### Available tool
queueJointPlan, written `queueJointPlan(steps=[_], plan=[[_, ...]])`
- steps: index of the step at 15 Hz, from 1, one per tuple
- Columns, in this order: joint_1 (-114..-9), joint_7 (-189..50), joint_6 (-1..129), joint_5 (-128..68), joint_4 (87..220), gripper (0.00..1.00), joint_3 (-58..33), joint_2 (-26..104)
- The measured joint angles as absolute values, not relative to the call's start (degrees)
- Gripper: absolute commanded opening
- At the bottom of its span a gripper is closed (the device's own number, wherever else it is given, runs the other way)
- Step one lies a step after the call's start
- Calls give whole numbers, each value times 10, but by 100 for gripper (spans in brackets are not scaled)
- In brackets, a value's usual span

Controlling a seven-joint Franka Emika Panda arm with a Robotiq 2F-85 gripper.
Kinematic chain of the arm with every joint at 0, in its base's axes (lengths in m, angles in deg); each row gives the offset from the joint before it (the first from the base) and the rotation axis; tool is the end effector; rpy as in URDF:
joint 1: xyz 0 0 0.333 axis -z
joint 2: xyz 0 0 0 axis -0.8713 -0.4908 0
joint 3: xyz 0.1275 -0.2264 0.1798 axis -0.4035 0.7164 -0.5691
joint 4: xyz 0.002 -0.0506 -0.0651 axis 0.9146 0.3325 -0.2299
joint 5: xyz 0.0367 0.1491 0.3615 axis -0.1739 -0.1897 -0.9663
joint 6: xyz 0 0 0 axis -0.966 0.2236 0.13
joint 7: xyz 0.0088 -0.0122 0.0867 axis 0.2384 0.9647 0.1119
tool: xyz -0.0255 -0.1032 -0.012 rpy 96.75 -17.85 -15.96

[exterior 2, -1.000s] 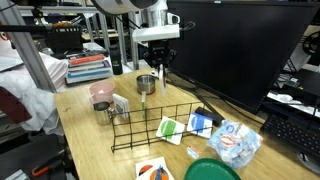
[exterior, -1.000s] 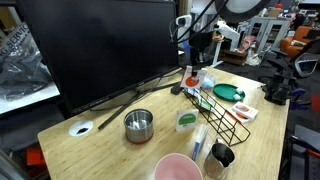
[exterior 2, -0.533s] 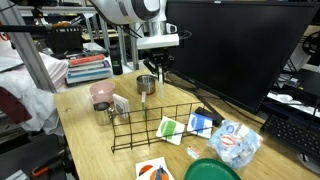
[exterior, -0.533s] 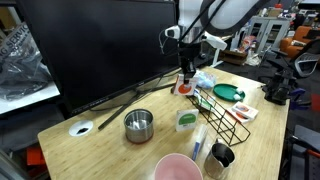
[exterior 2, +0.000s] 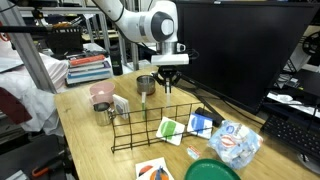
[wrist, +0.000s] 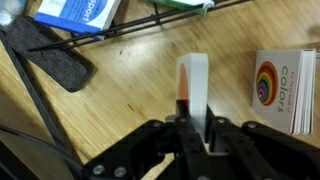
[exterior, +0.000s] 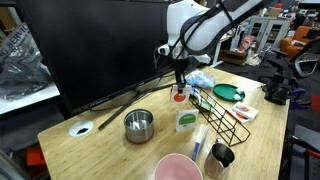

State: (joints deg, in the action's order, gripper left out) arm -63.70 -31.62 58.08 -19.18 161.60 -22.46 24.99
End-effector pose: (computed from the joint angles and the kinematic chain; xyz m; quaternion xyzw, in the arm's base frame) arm 0.6528 0.0939 0.2669 0.9034 0.4234 -0.0293 0.0603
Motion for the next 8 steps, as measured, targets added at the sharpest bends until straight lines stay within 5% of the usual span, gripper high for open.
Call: queueJointPlan(steps=[8], plan=[[-635, -316, 497, -192, 1541, 4, -226, 173]])
